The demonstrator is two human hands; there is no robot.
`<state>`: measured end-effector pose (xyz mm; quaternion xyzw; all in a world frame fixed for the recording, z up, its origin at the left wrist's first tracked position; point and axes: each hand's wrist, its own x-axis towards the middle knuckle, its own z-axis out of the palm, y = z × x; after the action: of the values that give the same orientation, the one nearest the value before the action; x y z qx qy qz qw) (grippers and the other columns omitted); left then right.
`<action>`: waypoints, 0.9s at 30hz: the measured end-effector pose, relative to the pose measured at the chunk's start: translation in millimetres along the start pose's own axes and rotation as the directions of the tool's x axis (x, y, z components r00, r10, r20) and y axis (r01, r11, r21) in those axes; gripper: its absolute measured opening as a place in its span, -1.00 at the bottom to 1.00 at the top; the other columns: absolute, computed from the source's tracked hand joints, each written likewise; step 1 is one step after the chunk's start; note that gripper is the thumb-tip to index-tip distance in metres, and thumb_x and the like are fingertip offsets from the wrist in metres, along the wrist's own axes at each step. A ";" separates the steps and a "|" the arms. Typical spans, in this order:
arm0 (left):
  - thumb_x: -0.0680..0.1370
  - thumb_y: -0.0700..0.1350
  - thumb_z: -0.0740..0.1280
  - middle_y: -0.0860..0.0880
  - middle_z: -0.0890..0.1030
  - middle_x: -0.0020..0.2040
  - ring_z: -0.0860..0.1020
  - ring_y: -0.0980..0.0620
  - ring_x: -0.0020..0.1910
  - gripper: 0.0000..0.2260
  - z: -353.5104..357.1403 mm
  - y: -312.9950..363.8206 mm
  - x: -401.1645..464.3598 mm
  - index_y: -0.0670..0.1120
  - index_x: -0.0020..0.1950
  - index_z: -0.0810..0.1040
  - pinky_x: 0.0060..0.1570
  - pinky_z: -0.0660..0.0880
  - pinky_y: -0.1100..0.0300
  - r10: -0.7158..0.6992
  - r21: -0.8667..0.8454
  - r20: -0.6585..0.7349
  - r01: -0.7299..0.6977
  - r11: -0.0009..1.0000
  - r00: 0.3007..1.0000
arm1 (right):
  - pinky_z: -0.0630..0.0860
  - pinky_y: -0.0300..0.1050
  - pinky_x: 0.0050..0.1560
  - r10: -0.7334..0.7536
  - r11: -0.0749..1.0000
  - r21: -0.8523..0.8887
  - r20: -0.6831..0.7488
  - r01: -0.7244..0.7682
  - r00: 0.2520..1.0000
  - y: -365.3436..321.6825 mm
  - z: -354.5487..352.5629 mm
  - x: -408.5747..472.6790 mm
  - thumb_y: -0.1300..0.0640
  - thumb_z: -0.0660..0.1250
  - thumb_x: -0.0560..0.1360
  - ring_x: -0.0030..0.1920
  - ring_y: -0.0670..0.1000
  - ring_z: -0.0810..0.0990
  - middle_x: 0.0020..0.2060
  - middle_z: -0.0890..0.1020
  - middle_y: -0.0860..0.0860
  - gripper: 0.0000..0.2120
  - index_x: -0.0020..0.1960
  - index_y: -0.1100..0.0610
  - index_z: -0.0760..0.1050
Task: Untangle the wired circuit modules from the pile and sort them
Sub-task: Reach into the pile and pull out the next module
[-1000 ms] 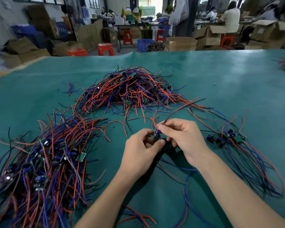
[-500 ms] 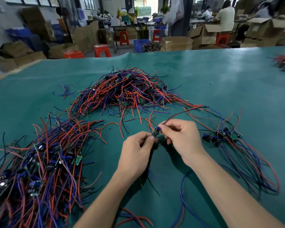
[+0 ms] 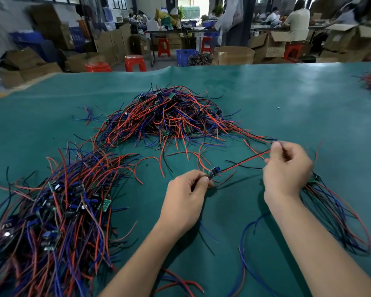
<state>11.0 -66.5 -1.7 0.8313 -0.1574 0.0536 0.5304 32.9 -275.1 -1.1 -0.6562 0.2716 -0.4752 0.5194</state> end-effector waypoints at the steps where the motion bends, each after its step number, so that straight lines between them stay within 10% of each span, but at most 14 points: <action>1: 0.63 -0.15 0.28 0.22 0.52 -0.43 0.38 0.23 -0.43 -0.78 -0.7 -0.1 0.7 -0.01 -0.19 0.59 -0.37 0.28 0.37 -0.013 -0.022 -0.031 0.012 1.000 0.999 | 0.62 0.24 -0.04 0.032 0.999 0.029 -0.050 -0.030 0.998 -0.8 -2.3 1.9 0.08 0.27 0.57 -0.29 0.10 0.68 -0.23 0.65 -0.05 -0.94 -0.03 -0.01 0.52; 4: 0.66 -0.15 0.22 0.26 0.48 -0.47 0.33 0.21 -0.48 -0.80 -0.4 -4.1 4.0 -0.04 -0.13 0.54 -0.42 0.25 0.35 -0.096 -0.153 -0.117 0.078 0.985 0.988 | 0.58 0.27 0.05 0.041 0.998 -0.035 -0.052 -0.043 0.998 -9.6 -8.4 0.6 0.00 0.22 0.50 -0.13 0.21 0.68 -0.14 0.69 0.05 -0.90 -0.06 -0.04 0.49; 6: 0.67 -0.13 0.19 0.20 0.44 -0.50 0.28 0.16 -0.48 -0.79 0.9 -3.7 3.7 -0.03 -0.12 0.52 -0.42 0.25 0.28 -0.121 -0.195 -0.125 0.095 0.976 0.985 | 0.60 0.27 -0.02 0.047 0.998 -0.044 0.229 -0.038 0.972 -21.9 -4.5 -15.0 -0.06 0.27 0.44 -0.18 0.18 0.67 -0.24 0.70 0.06 -0.83 -0.18 0.00 0.56; 11: 0.66 -0.11 0.25 0.20 0.48 -0.44 0.34 0.21 -0.43 -0.77 -2.7 -2.2 4.0 -0.07 -0.18 0.55 -0.37 0.29 0.26 -0.028 -0.106 -0.110 0.016 0.994 0.994 | 0.54 -0.05 -0.13 -0.014 0.990 -0.079 0.780 0.120 0.626 -43.9 8.9 -74.0 -0.26 0.35 0.48 -0.29 0.00 0.62 -0.36 0.68 -0.05 -0.61 -0.24 0.06 0.65; 20: 0.61 -0.15 0.33 0.17 0.53 -0.46 0.40 0.27 -0.44 -0.78 -3.8 1.8 2.1 -0.11 -0.23 0.63 -0.37 0.30 0.37 0.028 -0.083 0.046 -0.024 0.996 0.999 | 0.41 -0.25 -0.18 -0.265 0.935 -0.046 0.569 0.352 0.779 -45.0 0.7 -55.0 0.07 0.49 0.53 -0.32 -0.06 0.51 -0.39 0.59 -0.08 -0.76 -0.24 0.11 0.54; 27: 0.59 -0.13 0.33 0.15 0.44 -0.54 0.35 0.23 -0.52 -0.78 -5.4 6.6 -2.4 -0.07 -0.25 0.63 -0.43 0.24 0.41 0.032 -0.046 0.156 -0.025 0.999 0.987 | 0.50 0.11 -0.09 -0.231 0.971 -0.017 0.198 0.239 0.952 -45.0 -15.4 -3.0 -0.09 0.37 0.55 -0.25 -0.01 0.50 -0.30 0.60 0.02 -0.75 -0.15 0.08 0.58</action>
<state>7.0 -63.7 5.7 0.8189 -0.2114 -0.0078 0.5336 11.6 -265.0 40.3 -0.7377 0.1489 -0.4615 0.4697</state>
